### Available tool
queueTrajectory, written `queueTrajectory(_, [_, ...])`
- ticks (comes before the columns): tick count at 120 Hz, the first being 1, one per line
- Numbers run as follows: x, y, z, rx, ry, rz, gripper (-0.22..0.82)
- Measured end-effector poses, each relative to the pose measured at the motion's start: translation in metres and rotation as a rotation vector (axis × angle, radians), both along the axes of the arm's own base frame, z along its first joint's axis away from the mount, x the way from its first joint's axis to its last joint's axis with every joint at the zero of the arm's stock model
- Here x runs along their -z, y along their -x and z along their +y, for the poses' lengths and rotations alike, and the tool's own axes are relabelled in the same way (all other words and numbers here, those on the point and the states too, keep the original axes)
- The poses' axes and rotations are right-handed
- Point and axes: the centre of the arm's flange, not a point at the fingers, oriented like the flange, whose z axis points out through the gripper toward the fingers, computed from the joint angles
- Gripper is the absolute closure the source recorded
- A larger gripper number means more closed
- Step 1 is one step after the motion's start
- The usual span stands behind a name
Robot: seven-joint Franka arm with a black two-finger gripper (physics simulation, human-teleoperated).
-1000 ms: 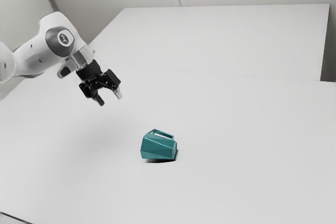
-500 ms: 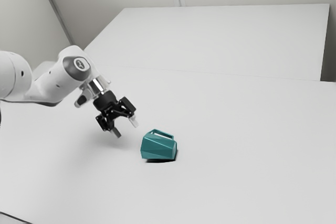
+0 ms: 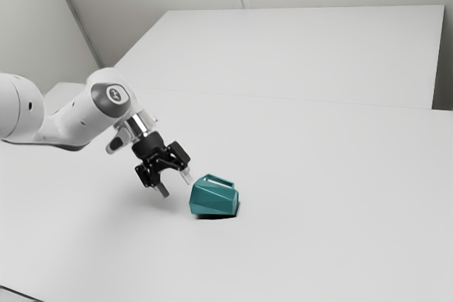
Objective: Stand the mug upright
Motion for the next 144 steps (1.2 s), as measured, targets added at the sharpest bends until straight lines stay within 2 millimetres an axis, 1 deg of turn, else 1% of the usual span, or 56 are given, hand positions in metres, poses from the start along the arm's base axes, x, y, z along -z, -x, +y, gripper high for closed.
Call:
queueTrajectory(22, [0.005,-0.001,-0.018,0.023,0.003,-0.002,0.0])
queueTrajectory(36, [0.003,-0.003,-0.023,0.023,0.007,-0.012,0.0])
queueTrajectory(61, [0.009,-0.011,-0.034,-0.005,0.036,-0.024,0.0])
queueTrajectory(80, [0.015,-0.019,-0.047,-0.011,0.048,-0.036,0.02])
queueTrajectory(94, [0.015,-0.024,-0.051,-0.035,0.056,-0.056,0.08])
queueTrajectory(104, [0.02,-0.026,-0.05,-0.057,0.06,-0.062,0.13])
queueTrajectory(119, [0.029,-0.024,-0.049,-0.092,0.068,-0.058,0.18])
queueTrajectory(144, [0.036,-0.02,-0.047,-0.111,0.062,-0.056,0.38])
